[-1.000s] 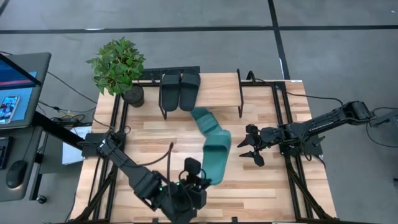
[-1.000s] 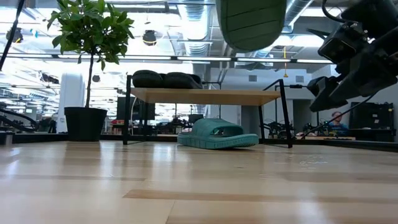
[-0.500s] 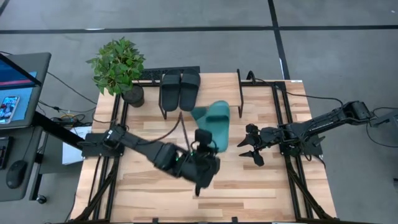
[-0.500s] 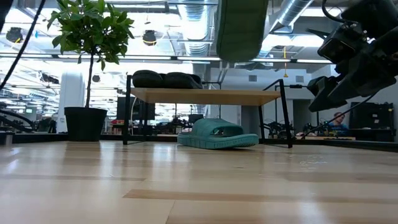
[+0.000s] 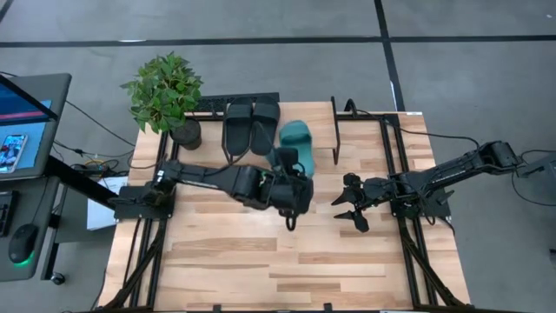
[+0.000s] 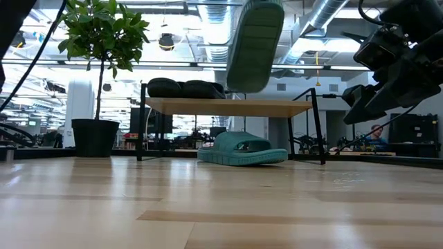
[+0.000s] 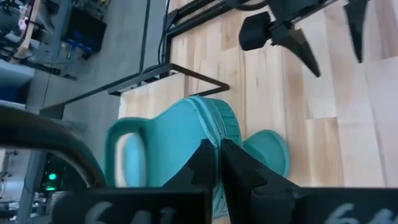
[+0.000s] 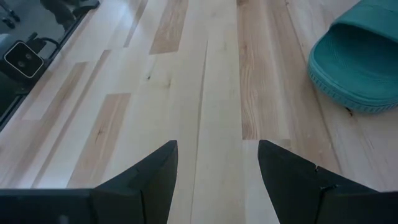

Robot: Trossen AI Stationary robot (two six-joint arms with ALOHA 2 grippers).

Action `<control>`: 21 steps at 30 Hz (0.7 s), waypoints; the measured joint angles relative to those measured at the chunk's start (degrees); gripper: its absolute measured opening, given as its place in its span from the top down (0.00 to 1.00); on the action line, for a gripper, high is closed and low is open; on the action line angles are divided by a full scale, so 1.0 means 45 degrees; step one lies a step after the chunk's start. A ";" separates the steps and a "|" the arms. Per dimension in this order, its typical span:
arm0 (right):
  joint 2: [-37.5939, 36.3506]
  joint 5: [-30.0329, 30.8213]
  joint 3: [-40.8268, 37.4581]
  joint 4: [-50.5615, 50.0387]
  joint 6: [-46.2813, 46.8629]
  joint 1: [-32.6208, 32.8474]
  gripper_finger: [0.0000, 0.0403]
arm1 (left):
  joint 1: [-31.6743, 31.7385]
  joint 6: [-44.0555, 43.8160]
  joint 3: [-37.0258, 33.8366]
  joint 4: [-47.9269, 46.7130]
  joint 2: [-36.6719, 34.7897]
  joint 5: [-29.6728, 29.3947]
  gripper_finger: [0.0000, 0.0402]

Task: Pick and place slides into the shelf
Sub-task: Put the bottom green pair of slippers on the shelf

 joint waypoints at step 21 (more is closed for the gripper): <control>0.0000 -0.0005 0.0000 0.0005 0.0005 0.0000 0.47 | 0.1090 0.0915 -0.0034 0.0443 0.0103 0.1072 1.00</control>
